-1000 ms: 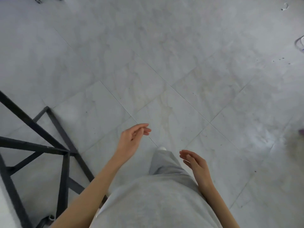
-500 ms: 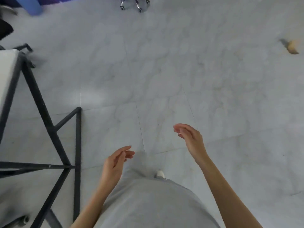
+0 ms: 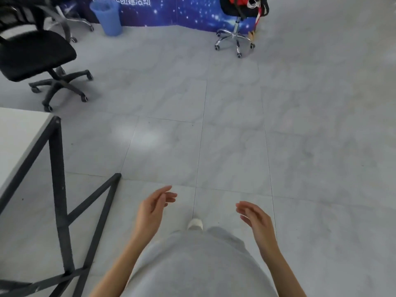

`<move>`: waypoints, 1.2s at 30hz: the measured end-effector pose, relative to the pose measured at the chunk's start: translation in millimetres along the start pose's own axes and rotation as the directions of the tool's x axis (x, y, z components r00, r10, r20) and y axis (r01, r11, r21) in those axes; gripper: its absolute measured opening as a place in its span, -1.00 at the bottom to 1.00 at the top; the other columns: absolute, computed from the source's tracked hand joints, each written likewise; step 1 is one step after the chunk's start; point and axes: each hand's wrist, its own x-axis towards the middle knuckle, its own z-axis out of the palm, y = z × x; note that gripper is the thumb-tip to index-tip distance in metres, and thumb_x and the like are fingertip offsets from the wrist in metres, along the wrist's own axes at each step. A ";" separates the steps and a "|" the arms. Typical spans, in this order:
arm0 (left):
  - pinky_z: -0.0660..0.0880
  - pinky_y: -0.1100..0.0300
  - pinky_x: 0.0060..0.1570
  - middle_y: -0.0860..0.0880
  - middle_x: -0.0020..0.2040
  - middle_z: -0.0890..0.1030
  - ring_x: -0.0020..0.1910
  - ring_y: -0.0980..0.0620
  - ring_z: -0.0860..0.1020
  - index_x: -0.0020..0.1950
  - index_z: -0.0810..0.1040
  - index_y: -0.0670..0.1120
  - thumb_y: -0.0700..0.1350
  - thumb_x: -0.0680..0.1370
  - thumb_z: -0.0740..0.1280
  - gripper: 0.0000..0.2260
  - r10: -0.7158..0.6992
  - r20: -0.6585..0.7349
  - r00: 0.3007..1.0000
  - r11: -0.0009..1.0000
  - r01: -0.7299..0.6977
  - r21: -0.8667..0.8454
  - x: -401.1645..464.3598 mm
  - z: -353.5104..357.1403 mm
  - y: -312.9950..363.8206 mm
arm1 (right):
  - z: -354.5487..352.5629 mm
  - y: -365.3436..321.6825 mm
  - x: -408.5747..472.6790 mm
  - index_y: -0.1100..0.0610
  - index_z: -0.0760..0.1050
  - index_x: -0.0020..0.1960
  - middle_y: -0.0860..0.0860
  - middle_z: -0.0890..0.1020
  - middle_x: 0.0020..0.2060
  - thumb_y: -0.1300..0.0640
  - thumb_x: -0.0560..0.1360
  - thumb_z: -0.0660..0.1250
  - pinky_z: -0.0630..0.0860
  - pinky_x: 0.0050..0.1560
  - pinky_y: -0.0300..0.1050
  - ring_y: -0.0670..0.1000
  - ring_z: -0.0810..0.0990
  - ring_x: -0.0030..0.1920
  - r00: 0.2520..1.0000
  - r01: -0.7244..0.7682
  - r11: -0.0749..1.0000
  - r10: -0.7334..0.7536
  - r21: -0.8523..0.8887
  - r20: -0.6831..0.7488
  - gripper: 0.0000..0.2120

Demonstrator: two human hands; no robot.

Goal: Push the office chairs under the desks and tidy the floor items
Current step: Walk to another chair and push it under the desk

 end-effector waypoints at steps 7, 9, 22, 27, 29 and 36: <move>0.52 0.31 -0.05 0.22 -0.15 0.67 -0.11 0.11 0.63 0.03 0.53 0.08 -0.31 0.60 0.10 -0.66 0.081 0.043 0.996 0.996 -0.082 0.020 191.8 31.3 69.9 | 24.3 -60.7 139.1 0.14 0.60 -0.01 0.02 0.68 -0.03 0.29 0.56 0.17 0.57 0.09 -0.13 -0.01 0.64 0.02 0.999 -0.036 0.999 0.036 0.018 -0.019 -0.77; 0.52 0.31 -0.04 0.21 -0.13 0.67 -0.10 0.11 0.64 0.05 0.53 0.08 -0.30 0.60 0.10 -0.67 0.077 0.024 0.997 0.997 -0.078 0.019 243.8 35.6 79.4 | 36.1 -79.0 195.5 0.13 0.60 0.00 0.03 0.67 -0.03 0.29 0.56 0.18 0.57 0.07 -0.15 -0.01 0.64 0.02 0.999 -0.036 0.999 0.036 0.002 0.014 -0.78; 0.53 0.38 -0.12 0.14 -0.11 0.68 -0.16 0.12 0.64 0.07 0.54 -0.03 -0.32 0.60 0.07 -0.70 -0.135 -0.426 0.894 0.987 0.083 -0.137 482.3 3.5 138.7 | 208.4 -344.0 575.9 0.03 0.56 -0.01 0.00 0.66 -0.02 0.30 0.57 0.16 0.53 0.07 -0.16 -0.04 0.64 0.02 0.847 0.244 0.967 -0.176 -0.073 0.502 -0.74; 0.53 0.35 -0.11 0.15 -0.14 0.69 -0.17 0.13 0.64 0.07 0.53 -0.04 -0.31 0.61 0.06 -0.70 -0.174 -0.518 0.837 0.979 0.090 -0.183 599.6 -24.2 143.2 | 292.7 -399.3 691.5 0.04 0.56 0.01 -0.02 0.66 -0.02 0.30 0.57 0.15 0.53 0.07 -0.19 -0.06 0.64 0.02 0.803 0.270 0.961 -0.187 -0.066 0.565 -0.74; 0.53 0.35 -0.11 0.17 -0.14 0.69 -0.15 0.13 0.64 0.05 0.53 0.00 -0.31 0.61 0.06 -0.68 -0.189 -0.511 0.839 0.976 0.100 -0.196 656.3 -38.5 149.3 | 322.7 -409.2 731.5 0.05 0.57 0.00 -0.01 0.66 -0.02 0.31 0.57 0.15 0.52 0.09 -0.14 -0.05 0.64 0.02 0.808 0.255 0.962 -0.156 -0.099 0.568 -0.74; 0.51 0.15 -0.01 0.20 -0.12 0.68 -0.11 0.11 0.64 0.06 0.52 0.10 -0.28 0.61 0.10 -0.68 -0.121 -0.449 0.885 0.990 0.071 -0.125 879.9 -117.9 212.0 | 400.9 -461.7 840.0 0.09 0.60 -0.04 0.01 0.68 -0.04 0.30 0.57 0.15 0.52 0.13 -0.01 0.01 0.64 0.02 0.867 0.114 0.976 -0.007 -0.185 0.498 -0.73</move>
